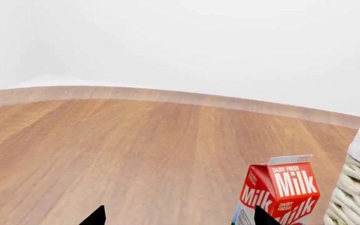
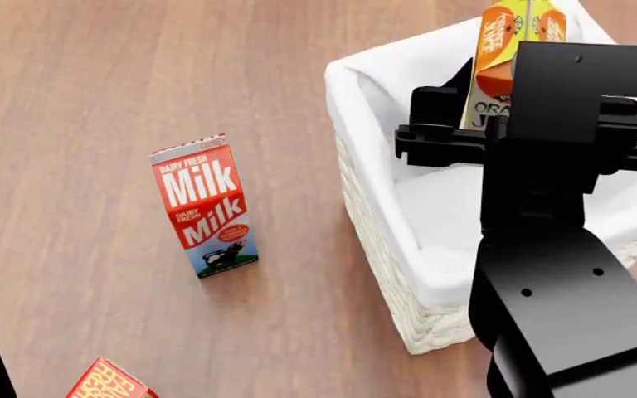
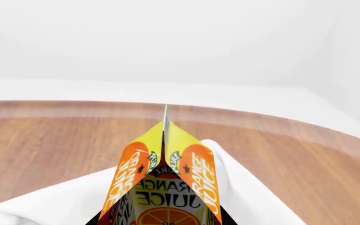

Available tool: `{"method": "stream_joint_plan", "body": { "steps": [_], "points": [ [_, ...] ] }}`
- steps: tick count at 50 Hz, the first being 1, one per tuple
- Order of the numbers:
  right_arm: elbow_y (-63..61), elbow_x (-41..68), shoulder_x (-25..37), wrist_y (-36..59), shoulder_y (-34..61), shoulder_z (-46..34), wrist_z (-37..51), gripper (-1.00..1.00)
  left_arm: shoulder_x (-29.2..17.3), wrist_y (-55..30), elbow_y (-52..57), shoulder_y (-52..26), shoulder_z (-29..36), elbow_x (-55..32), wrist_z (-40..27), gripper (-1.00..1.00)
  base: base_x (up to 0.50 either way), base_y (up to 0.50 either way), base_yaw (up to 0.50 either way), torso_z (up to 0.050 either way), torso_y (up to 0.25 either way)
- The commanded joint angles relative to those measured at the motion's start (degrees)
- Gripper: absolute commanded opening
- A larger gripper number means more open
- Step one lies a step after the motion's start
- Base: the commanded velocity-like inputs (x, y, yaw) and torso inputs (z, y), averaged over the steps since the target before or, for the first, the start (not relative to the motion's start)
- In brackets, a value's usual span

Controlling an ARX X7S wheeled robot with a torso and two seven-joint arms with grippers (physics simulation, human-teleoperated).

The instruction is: Pick up the orange juice, and put it in the basket.

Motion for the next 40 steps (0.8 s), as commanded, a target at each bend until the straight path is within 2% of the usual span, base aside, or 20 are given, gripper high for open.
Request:
{"method": "stream_joint_plan", "body": {
  "steps": [1, 26, 40],
  "points": [
    [1.14, -2.05, -1.03, 0.46, 1.33, 1.25, -2.05, -1.0, 1.3, 1.87, -1.15, -0.45, -1.86, 1.18, -0.53, 1.0, 0.0, 0.0, 0.0, 0.0, 0.0],
    [2.61, 2.85, -3.08, 8.88, 4.83, 4.51, 0.06, -1.0, 1.07, 2.31, -1.65, -0.46, -1.84, 1.01, -0.97, 1.0, 0.0, 0.0, 0.0, 0.0, 0.001],
    [4.56, 2.88, -2.79, 9.04, 5.46, 3.79, -0.36, -1.0, 0.82, 2.18, -1.4, -0.5, -1.75, 0.74, -1.36, 1.0, 0.0, 0.0, 0.0, 0.0, 0.001]
  ]
}}
